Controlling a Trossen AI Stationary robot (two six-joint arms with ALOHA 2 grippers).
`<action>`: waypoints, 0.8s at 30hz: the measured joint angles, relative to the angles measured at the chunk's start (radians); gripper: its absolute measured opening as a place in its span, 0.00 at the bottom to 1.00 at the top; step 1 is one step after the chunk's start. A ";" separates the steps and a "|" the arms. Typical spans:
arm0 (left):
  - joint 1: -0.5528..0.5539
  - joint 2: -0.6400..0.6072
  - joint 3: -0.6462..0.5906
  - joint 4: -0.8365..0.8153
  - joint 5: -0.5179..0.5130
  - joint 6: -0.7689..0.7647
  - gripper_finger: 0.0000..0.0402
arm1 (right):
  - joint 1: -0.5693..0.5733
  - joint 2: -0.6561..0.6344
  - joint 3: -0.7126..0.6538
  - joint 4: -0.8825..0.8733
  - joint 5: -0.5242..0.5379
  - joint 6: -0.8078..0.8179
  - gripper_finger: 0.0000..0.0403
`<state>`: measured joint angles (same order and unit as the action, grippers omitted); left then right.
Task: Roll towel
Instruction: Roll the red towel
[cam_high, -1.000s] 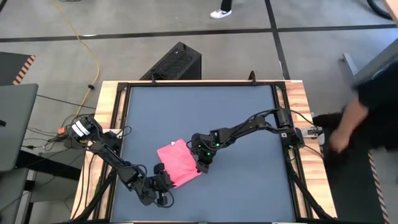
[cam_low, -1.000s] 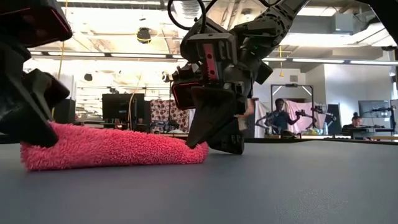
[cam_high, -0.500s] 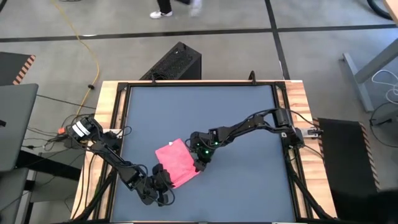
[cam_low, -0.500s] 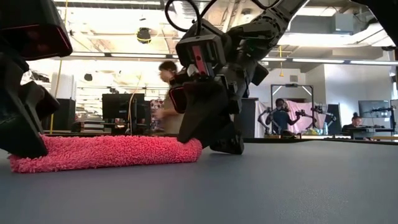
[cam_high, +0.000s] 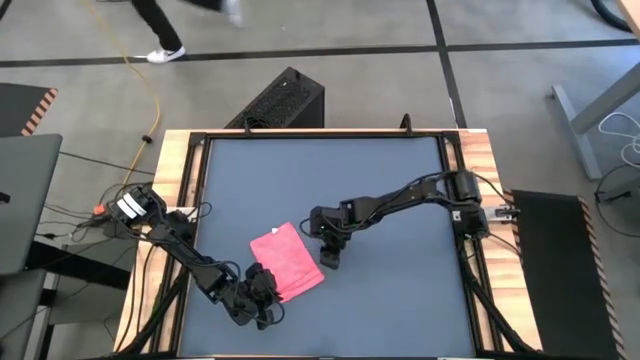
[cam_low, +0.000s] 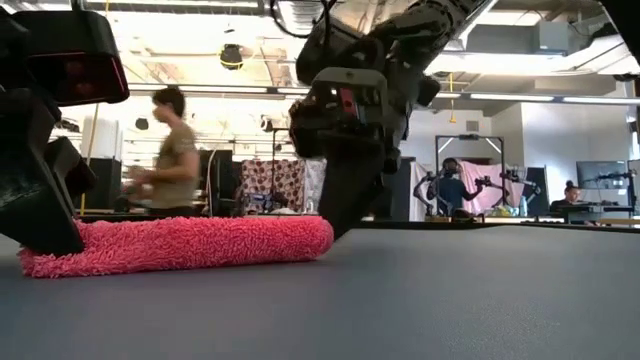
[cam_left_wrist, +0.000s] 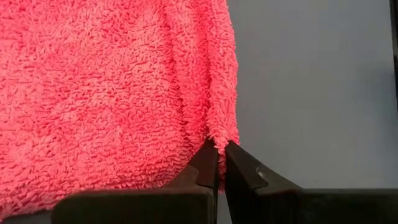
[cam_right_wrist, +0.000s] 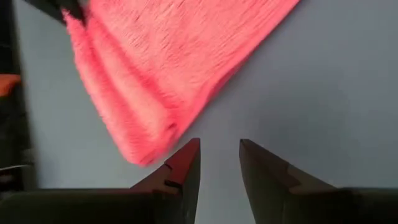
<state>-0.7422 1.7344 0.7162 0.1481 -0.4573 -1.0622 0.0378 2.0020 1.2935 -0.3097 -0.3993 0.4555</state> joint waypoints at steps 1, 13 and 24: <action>0.000 0.000 0.000 0.000 -0.002 -0.007 0.00 | 0.007 -0.019 -0.014 0.007 0.033 -0.028 0.35; 0.000 0.000 -0.001 -0.019 -0.020 -0.068 0.00 | 0.255 -0.197 -0.291 0.463 0.136 -0.453 0.32; 0.000 0.001 -0.001 -0.018 -0.019 -0.085 0.00 | 0.268 -0.008 -0.188 0.483 0.169 -0.489 0.22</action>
<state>-0.7425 1.7355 0.7155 0.1299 -0.4759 -1.1472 0.3054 1.9945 1.1052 0.1729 -0.2301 -0.0336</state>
